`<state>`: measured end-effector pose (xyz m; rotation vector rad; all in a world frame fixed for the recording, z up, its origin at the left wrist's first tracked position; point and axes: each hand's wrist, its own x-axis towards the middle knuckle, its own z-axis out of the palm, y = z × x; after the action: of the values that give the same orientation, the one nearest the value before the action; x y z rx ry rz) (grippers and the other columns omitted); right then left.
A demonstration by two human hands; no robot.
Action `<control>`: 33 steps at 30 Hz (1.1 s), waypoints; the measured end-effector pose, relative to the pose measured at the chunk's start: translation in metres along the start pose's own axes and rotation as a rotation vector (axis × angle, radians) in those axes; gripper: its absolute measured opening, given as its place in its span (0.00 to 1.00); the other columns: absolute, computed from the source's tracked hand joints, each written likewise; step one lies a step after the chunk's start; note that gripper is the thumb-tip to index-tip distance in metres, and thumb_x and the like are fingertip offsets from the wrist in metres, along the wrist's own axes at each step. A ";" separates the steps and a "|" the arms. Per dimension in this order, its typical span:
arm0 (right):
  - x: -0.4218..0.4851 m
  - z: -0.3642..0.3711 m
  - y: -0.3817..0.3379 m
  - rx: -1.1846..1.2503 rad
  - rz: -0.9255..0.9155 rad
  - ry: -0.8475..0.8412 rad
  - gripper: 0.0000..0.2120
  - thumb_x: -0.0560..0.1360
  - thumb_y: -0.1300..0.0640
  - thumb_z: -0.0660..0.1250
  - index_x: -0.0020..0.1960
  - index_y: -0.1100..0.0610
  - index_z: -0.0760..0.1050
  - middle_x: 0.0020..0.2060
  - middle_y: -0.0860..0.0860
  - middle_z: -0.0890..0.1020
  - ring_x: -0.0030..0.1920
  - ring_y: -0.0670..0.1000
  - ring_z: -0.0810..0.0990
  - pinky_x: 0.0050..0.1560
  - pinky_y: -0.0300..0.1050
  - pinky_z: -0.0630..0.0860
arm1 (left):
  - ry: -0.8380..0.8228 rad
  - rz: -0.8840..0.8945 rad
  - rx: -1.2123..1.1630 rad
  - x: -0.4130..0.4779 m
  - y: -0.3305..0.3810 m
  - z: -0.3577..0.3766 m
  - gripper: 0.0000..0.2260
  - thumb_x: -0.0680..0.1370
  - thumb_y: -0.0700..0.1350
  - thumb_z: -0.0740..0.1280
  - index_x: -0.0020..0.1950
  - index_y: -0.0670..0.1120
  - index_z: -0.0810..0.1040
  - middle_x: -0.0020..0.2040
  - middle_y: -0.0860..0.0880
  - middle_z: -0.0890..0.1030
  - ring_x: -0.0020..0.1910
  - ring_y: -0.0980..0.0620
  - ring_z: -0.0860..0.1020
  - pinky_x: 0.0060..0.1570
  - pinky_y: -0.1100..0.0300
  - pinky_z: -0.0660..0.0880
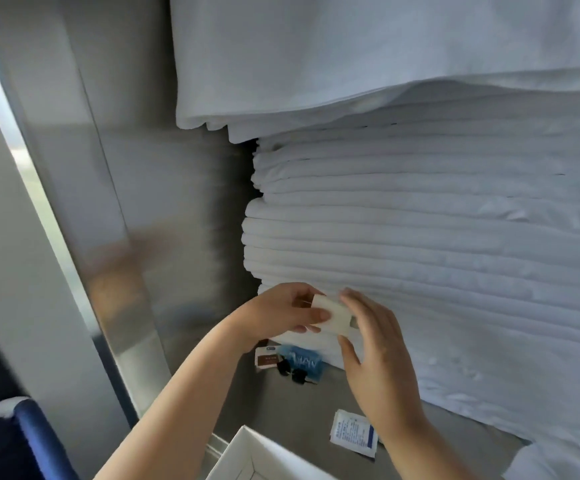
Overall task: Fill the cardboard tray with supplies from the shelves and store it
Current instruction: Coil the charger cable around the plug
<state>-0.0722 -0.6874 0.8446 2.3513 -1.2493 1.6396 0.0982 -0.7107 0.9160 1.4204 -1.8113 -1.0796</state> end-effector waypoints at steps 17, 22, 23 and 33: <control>0.080 -0.012 -0.001 -0.057 0.223 0.128 0.15 0.76 0.63 0.66 0.60 0.52 0.79 0.46 0.45 0.76 0.41 0.43 0.77 0.39 0.34 0.74 | 0.197 0.210 -0.661 0.026 0.025 -0.038 0.22 0.61 0.49 0.75 0.52 0.42 0.79 0.47 0.48 0.85 0.48 0.49 0.83 0.47 0.61 0.80; 0.114 -0.009 -0.018 0.043 0.226 -0.101 0.19 0.77 0.59 0.66 0.65 0.44 0.74 0.44 0.40 0.75 0.39 0.39 0.75 0.37 0.25 0.68 | 0.393 0.293 -0.841 0.012 0.019 -0.052 0.22 0.61 0.48 0.75 0.53 0.44 0.79 0.48 0.48 0.85 0.45 0.52 0.83 0.44 0.62 0.80; 0.115 -0.007 -0.021 0.098 0.224 -0.143 0.21 0.77 0.59 0.66 0.67 0.43 0.72 0.44 0.39 0.75 0.40 0.37 0.75 0.38 0.24 0.68 | 0.428 0.302 -0.879 0.008 0.017 -0.056 0.23 0.60 0.48 0.75 0.53 0.44 0.79 0.48 0.48 0.85 0.45 0.52 0.83 0.44 0.61 0.80; 0.110 0.004 -0.025 0.122 0.295 -0.414 0.14 0.76 0.59 0.66 0.57 0.47 0.68 0.39 0.46 0.81 0.36 0.43 0.81 0.40 0.46 0.81 | 0.701 0.325 -1.073 -0.004 -0.017 -0.081 0.19 0.63 0.49 0.75 0.52 0.46 0.80 0.46 0.48 0.85 0.43 0.54 0.84 0.41 0.63 0.79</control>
<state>-0.0389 -0.7373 0.9403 2.7982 -1.6794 1.3629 0.1753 -0.7276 0.9420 0.6554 -0.6897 -0.9526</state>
